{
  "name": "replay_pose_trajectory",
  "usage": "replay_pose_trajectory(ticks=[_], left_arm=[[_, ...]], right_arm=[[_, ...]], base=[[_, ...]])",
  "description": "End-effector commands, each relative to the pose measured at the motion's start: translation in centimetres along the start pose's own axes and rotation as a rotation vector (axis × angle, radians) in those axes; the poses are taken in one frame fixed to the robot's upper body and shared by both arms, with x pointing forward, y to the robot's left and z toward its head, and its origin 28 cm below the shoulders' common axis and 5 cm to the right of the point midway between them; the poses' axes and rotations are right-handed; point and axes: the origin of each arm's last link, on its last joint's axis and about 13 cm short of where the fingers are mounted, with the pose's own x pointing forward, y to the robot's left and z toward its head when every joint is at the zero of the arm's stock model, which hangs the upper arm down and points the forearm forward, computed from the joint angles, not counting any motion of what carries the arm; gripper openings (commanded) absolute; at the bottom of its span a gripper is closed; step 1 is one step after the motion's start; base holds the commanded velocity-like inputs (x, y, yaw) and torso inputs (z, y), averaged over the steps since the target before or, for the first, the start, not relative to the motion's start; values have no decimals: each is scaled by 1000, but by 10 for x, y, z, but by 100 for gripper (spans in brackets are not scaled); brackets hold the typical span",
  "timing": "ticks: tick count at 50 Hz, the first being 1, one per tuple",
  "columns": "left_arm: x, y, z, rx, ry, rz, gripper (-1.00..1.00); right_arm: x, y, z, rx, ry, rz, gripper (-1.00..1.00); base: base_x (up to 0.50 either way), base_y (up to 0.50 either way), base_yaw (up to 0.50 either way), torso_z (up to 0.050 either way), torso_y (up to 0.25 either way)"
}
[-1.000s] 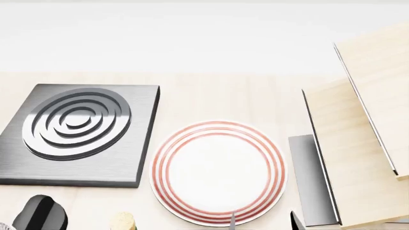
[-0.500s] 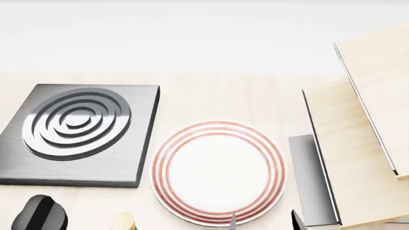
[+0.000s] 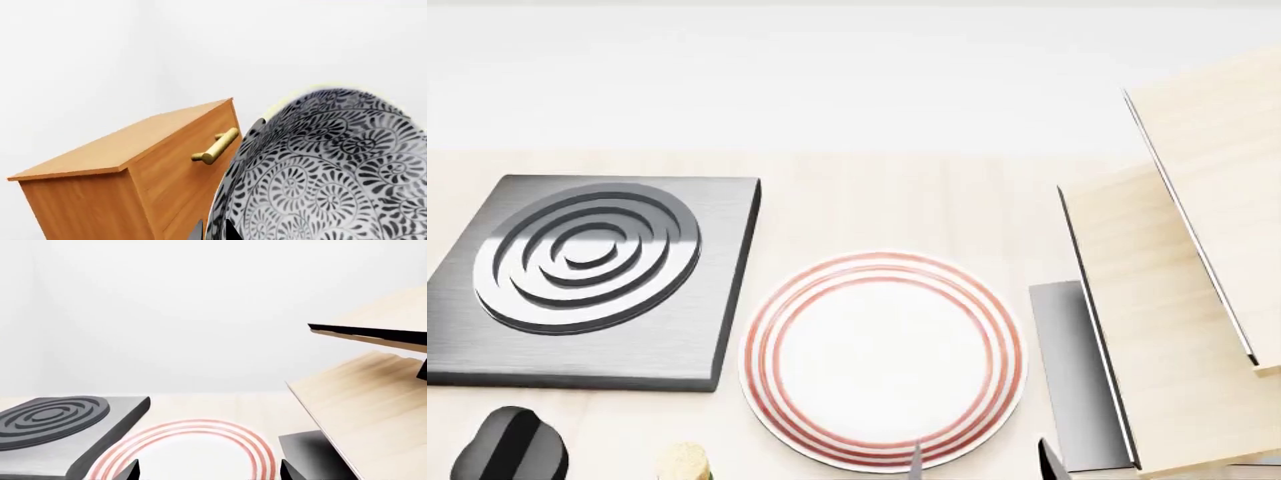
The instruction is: Pick up the akita bowl and put it on the plate.
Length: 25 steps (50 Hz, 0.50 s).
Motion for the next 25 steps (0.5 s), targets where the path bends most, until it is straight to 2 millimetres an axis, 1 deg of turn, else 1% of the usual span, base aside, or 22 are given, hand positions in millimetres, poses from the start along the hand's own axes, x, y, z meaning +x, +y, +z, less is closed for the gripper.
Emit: replay_pose_trajectory(ticks=[1, 2, 3, 4, 5, 6, 11, 12, 13, 15, 25], left_arm=[[8, -8, 12, -56, -104, -20, -100], [9, -9, 12, -51, -96, -10, -100], [10, -14, 11, -52, -95, -46, -100], [11, -16, 11, -56, -110, -45, -100], [12, -17, 13, -113, -119, -50, -100], [13, -17, 13, -121, -110, -76, -100], [23, -28, 17, -105, -139, -88, -100], [25, -29, 18, -124, -129, -92, -100], [26, -31, 18, -104, -122, -101, -100], [30, -34, 20, -125, -133, -107, -100], [44, -41, 26, -156, -133, -125, -100]], right_arm=[[1, 0, -3, 0, 6, -3, 100], [1, 0, -3, 0, 6, -2, 100], [0, 0, -2, -1, 5, -3, 100], [1, 0, -3, 0, 5, -3, 100], [1, 0, -3, 0, 6, -3, 100], [1, 0, -3, 0, 7, -3, 100], [0, 0, -4, 1, 9, -4, 100], [0, 0, -4, 1, 10, -4, 100], [0, 0, -3, -1, 10, -3, 100], [0, 0, -3, 0, 10, -4, 100], [0, -1, -4, 1, 13, -5, 100]], base=[[0, 0, 0, 0, 0], [0, 0, 0, 0, 0], [0, 0, 0, 0, 0], [0, 0, 0, 0, 0], [0, 0, 0, 0, 0], [0, 0, 0, 0, 0], [0, 0, 0, 0, 0], [0, 0, 0, 0, 0], [0, 0, 0, 0, 0], [0, 0, 0, 0, 0], [0, 0, 0, 0, 0]])
